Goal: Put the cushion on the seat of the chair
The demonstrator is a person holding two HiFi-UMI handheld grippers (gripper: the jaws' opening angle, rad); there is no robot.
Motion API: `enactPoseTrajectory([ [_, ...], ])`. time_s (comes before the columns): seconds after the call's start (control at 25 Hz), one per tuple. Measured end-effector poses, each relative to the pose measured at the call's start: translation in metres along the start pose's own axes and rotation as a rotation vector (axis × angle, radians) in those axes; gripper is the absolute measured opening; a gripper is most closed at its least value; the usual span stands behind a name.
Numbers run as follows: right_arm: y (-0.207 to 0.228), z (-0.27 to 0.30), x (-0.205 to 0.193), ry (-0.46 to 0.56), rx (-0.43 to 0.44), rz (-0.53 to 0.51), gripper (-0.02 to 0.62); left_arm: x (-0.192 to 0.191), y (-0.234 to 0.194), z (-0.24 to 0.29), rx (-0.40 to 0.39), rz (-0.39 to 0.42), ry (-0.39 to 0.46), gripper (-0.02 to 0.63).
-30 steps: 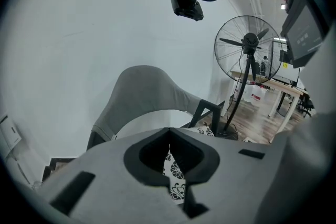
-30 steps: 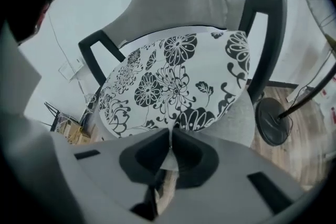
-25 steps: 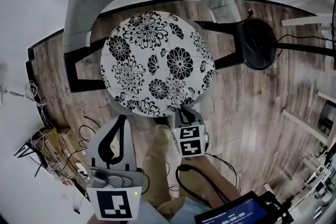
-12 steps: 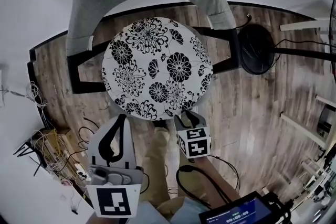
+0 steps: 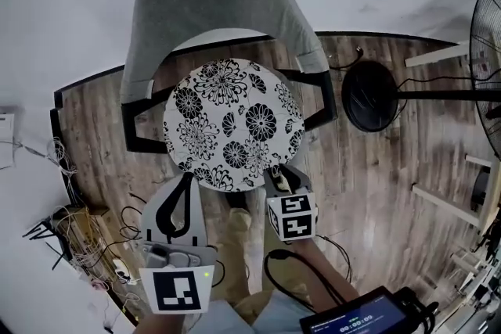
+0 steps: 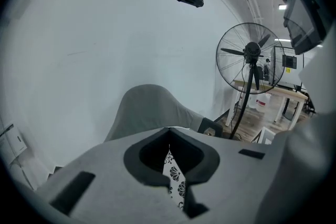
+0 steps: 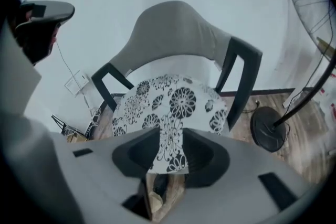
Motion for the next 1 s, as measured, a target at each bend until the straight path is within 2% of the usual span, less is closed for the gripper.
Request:
enactPoseTrajectory([
  [0.24,-0.011,-0.062,0.075,0.159,-0.024,-0.057,0.129,0.052,-0.003,-0.032,0.048,-0.047,0.073,0.009],
  [0.48,-0.048,-0.148,0.163,0.424,0.007,-0.128,0.109,0.116,-0.011,-0.070,0.086,-0.004,0.202,0.009],
  [0.6,-0.072,-0.197,0.205,0.572,0.020,-0.175,0.085,0.149,-0.015,-0.089,0.100,0.027,0.299,0.009],
  [0.88,-0.128,-0.295,0.248,0.857,0.021,-0.296,0.034,0.203,-0.014,-0.134,0.120,0.042,0.486,0.009],
  [1.0,-0.143,-0.326,0.257,0.944,0.019,-0.338,0.017,0.221,-0.015,-0.150,0.129,0.043,0.542,0.009],
])
Point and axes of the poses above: the fingertips, and each gripper's own axes: z forward along the fingers, y to its right, x out of its top, the point moved 10 cm from there along -z, backward along the fingers, and after that the axes turned 4 degrees about y, right-handed, at the moved point
